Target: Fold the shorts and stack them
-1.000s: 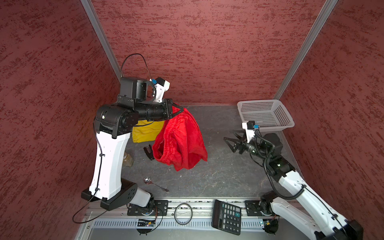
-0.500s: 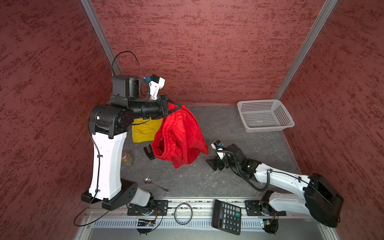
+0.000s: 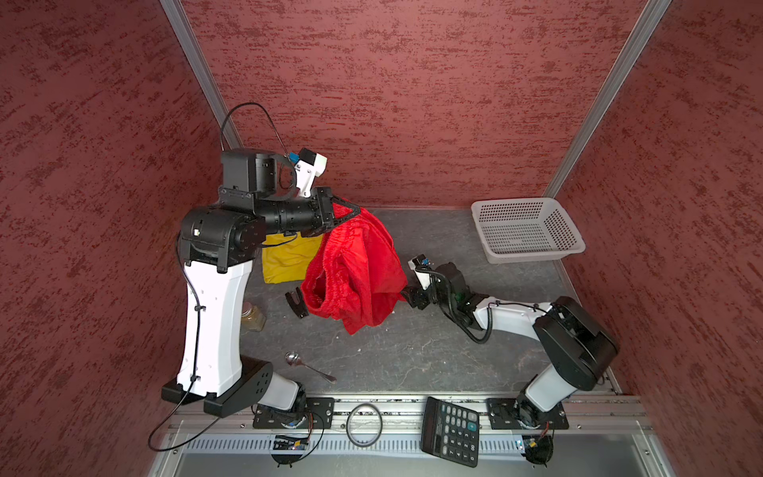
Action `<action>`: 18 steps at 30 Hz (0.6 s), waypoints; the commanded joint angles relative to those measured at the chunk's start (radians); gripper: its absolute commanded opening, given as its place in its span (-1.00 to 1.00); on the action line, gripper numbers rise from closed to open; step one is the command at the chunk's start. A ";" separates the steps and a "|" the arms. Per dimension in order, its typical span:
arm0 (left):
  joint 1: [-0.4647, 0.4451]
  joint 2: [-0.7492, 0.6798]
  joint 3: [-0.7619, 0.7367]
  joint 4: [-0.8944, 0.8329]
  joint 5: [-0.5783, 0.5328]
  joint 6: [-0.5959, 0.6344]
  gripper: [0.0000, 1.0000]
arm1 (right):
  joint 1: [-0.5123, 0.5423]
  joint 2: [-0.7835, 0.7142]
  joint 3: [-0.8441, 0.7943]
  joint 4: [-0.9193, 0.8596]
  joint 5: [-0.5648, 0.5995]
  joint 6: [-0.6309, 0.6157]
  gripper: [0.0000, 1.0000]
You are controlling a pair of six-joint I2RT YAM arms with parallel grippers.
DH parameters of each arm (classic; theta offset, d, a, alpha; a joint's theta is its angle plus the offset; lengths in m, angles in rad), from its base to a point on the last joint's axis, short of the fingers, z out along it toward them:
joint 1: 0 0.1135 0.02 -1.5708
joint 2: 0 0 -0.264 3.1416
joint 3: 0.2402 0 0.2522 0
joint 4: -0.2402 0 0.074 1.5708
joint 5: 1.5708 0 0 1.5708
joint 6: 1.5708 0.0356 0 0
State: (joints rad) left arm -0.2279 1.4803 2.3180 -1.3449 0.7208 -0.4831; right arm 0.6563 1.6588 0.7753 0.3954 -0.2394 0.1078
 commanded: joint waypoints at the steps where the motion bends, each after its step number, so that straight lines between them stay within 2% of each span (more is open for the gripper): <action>1: 0.010 -0.017 -0.046 0.085 0.023 -0.007 -1.00 | -0.020 0.011 0.050 0.004 -0.061 0.022 -0.72; 3: 0.017 -0.037 -0.100 0.121 0.013 -0.016 -1.00 | -0.055 -0.004 0.074 -0.030 -0.048 0.038 -1.00; 8: 0.039 -0.037 -0.148 0.202 -0.081 -0.023 -1.00 | -0.220 -0.067 0.201 -0.192 0.025 0.082 -1.00; 11: 0.077 -0.008 -0.174 0.330 -0.024 -0.079 -1.00 | -0.340 -0.096 0.335 -0.312 0.069 0.105 -1.00; 13: 0.103 0.048 -0.130 0.385 0.038 -0.131 -1.00 | -0.418 -0.108 0.437 -0.389 0.094 0.127 -1.00; 18: 0.150 0.211 0.097 0.505 0.141 -0.261 -1.00 | -0.586 -0.123 0.687 -0.500 0.090 0.187 -1.00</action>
State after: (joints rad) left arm -0.1040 1.6455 2.3249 -1.0042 0.7742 -0.6460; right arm 0.1265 1.5799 1.3525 0.0006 -0.1860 0.2455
